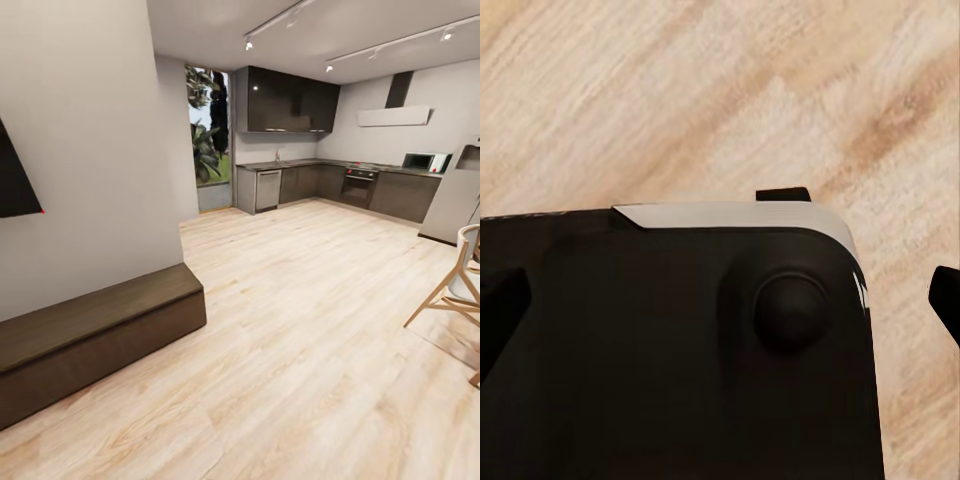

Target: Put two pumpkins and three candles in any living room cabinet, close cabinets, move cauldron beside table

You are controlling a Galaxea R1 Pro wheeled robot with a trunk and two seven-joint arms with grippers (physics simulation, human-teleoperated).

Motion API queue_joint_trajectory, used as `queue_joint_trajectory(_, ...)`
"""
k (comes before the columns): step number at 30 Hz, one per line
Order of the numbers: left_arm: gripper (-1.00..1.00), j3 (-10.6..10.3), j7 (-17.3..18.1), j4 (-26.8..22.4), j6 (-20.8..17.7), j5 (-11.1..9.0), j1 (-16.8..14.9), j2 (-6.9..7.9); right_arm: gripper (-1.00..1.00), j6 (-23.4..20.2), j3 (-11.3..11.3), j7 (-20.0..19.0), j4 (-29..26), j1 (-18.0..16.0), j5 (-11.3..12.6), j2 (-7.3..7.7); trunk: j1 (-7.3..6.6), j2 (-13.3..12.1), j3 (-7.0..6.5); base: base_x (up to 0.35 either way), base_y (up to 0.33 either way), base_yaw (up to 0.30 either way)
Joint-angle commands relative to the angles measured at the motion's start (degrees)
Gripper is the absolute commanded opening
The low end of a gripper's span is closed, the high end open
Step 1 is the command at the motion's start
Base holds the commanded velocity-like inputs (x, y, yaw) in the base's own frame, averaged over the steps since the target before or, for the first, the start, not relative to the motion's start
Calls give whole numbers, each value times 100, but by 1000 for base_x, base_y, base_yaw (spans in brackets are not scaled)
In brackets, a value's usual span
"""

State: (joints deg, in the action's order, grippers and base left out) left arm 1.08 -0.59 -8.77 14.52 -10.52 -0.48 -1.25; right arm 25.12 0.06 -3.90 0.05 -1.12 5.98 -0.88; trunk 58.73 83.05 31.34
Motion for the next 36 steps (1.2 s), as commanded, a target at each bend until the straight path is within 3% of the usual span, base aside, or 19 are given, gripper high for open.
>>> queue_joint_trajectory(1, 100, 8, -6, 6, 28, -12, -4, -3, 100, 19, 2, -41, 4, -2, 61, 0, 0, 3, 7, 2, -1, 275)
queue_joint_trajectory(10, 100, 12, -9, 7, 154, -28, -4, -7, 100, 19, 2, -41, 4, -2, 61, 0, 0, 3, 25, 60, 0, 275)
queue_joint_trajectory(28, 100, 13, -6, 95, 158, -19, -4, -2, 100, 19, 2, -41, 4, -2, 61, 0, 0, 3, 59, 261, -112, 275)
queue_joint_trajectory(36, 100, -33, -2, 415, 126, 4, 12, 153, 100, 19, 2, -41, 4, -2, 61, 0, 0, 3, 74, 23, -13, 276)
